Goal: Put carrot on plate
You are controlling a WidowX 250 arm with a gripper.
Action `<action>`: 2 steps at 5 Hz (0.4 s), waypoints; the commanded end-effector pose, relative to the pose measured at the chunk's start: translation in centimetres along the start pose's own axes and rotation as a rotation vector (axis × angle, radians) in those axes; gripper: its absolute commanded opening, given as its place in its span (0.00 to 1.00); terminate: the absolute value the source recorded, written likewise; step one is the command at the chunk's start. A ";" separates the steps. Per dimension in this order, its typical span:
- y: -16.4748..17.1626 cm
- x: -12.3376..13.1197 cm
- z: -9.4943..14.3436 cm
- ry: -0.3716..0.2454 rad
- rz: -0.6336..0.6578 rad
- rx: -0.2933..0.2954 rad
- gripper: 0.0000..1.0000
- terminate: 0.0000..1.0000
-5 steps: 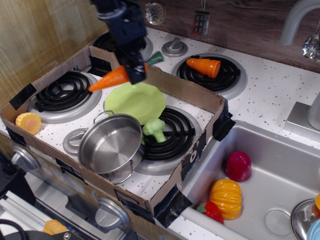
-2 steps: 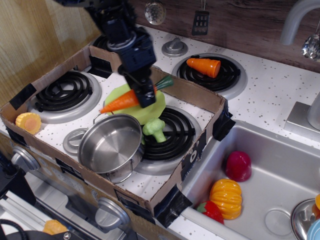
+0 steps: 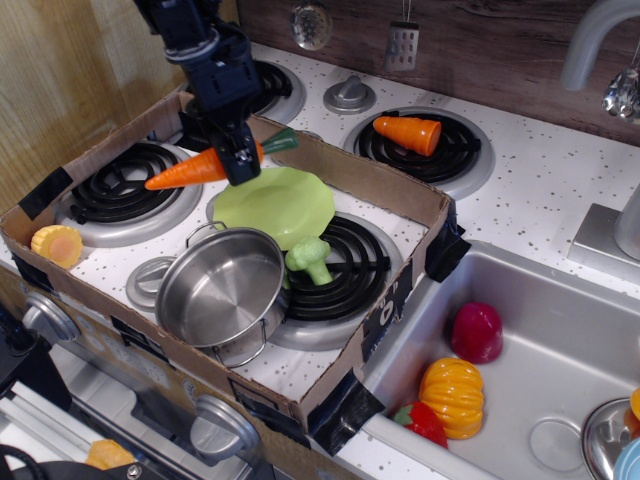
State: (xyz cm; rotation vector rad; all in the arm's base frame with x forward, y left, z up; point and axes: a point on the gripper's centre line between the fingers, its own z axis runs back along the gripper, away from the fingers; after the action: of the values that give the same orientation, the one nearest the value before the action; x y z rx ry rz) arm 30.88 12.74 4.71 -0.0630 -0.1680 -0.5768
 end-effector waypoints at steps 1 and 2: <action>-0.2 1.0 0.8 -0.058 0.013 0.047 1.00 0.00; -0.2 1.0 0.9 -0.067 0.011 0.048 1.00 0.00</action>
State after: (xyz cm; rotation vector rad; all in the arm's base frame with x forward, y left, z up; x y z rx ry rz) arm 30.66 11.73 3.62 -0.0808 -0.1986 -0.5570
